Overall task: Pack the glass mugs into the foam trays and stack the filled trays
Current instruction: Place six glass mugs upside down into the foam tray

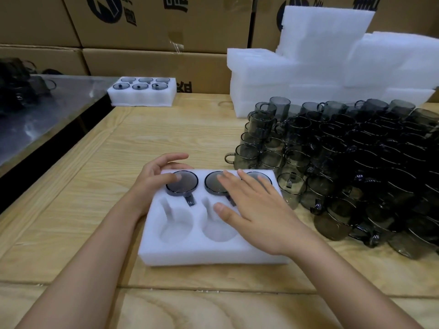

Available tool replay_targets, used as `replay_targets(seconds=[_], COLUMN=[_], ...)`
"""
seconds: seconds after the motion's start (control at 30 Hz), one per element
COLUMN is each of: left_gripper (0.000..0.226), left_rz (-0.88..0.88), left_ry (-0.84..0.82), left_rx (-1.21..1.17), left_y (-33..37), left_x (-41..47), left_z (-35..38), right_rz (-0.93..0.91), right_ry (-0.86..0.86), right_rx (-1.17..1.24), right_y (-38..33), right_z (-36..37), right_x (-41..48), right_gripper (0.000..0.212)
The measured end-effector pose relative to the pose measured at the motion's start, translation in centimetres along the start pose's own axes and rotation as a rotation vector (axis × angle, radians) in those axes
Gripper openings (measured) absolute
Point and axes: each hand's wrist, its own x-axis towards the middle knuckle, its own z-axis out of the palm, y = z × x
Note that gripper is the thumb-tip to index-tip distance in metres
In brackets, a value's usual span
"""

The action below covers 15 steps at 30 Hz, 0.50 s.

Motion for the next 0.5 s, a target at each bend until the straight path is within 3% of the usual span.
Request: replay_targets(seconds=[0.1,0.17,0.23,0.4,0.5], left_gripper=[0.047,0.048,0.049,0.05,0.05], left_rz=[0.003,0.014,0.017,-0.002,-0.025], left_ry=[0.026,0.061,0.089,0.114,0.103], left_rx=[0.019,0.028,0.017,-0.001,0.011], left_y=[0.1,0.2,0.3,0.8,0.8], left_x=[0.1,0.2,0.2,0.2,0.2], left_z=[-0.2,-0.3,-0.7,-2.3,-2.7], right_rz=[0.083,0.119,0.204,0.366,0.376], right_ry=[0.318,0.62,0.738,0.403,0.344], right_rx=[0.327,0.105,-0.217,-0.48,-0.473], right_y=[0.8,2.6,4.4,5.5,5.3], right_z=[-0.9,-1.5,-1.7,-0.9,-0.6], right_x=[-0.7,-1.7,-2.6,-3.0,-2.3], right_gripper=[0.05,0.028,0.02,0.032,0.022])
